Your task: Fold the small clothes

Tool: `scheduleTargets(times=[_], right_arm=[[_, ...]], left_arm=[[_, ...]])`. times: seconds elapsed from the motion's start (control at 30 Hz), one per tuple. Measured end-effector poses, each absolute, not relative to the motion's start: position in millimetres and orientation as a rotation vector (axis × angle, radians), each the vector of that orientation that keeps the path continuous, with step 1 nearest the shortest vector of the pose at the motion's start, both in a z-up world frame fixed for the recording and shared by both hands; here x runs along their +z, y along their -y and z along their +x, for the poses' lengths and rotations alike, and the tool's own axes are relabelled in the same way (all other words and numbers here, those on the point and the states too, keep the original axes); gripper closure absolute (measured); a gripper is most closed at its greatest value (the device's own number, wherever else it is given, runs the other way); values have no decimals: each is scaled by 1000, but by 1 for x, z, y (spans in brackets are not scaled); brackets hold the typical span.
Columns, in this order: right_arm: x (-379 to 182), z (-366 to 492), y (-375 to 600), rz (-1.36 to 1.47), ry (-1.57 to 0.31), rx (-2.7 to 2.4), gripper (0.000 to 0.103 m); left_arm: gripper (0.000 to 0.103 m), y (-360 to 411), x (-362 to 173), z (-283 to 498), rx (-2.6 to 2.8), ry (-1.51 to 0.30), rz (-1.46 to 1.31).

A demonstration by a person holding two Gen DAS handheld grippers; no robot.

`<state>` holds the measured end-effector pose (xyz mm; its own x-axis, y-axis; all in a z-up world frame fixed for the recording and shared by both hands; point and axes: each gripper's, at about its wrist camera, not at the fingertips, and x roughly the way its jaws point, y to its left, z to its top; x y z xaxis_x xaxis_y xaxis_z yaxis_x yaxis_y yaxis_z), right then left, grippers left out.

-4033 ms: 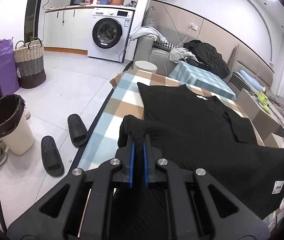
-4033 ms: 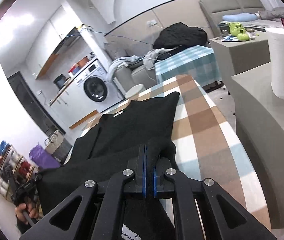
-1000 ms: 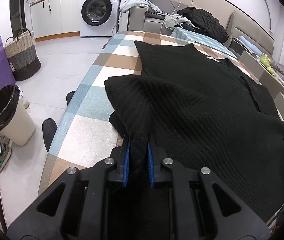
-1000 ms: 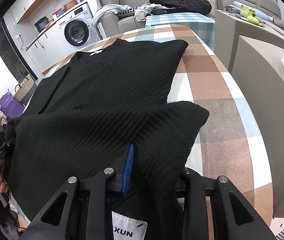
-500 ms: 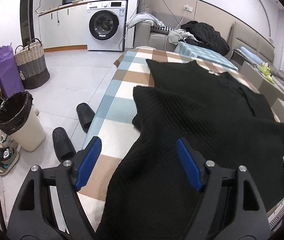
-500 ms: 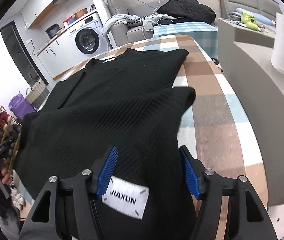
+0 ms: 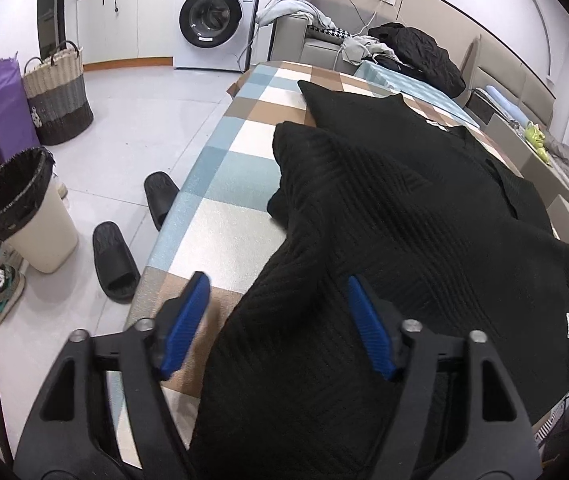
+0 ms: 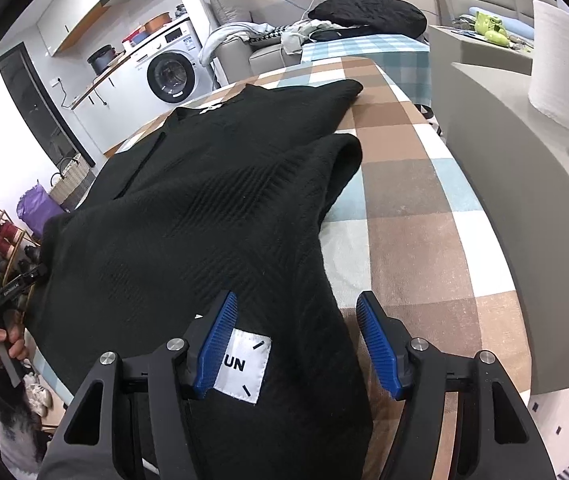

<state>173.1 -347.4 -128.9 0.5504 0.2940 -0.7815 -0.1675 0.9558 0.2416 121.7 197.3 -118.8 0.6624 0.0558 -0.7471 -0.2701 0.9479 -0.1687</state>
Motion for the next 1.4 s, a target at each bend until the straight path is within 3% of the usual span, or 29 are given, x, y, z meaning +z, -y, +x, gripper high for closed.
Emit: scheduleTargets(times=[0.1, 0.17, 0.23, 0.33, 0.4, 0.53, 0.57, 0.8, 0.97, 1.27, 1.4], right_arm=[[-129, 173, 345, 145, -950, 285, 39], [-128, 171, 343, 134, -942, 284, 39], [-127, 171, 342, 128, -939, 291, 39], [-128, 171, 341, 116, -942, 289, 41], [-128, 169, 341, 105, -938, 288, 49], [-128, 163, 342, 65, -910, 293, 95], [-127, 162, 343, 62, -898, 292, 97], [-81, 161, 354, 102, -682, 320, 98], [-63, 190, 352, 130, -640, 264, 98], [-91, 263, 350, 173, -781, 166, 98], [-111, 270, 355, 183, -862, 136, 85]], left_arm=[[44, -196, -121, 126, 178, -836, -274], [60, -195, -123, 129, 183, -850, -272], [84, -195, -124, 132, 175, -852, -281], [98, -194, -118, 128, 146, -821, -290], [100, -192, -111, 125, 141, -787, -278], [100, -187, -94, 119, 144, -718, -257], [100, -187, -90, 117, 142, -703, -256], [100, -186, -56, 118, 144, -600, -259], [100, -191, -44, 150, 171, -591, -257], [100, -200, -71, 229, 195, -710, -206], [94, -198, -92, 241, 201, -768, -200]])
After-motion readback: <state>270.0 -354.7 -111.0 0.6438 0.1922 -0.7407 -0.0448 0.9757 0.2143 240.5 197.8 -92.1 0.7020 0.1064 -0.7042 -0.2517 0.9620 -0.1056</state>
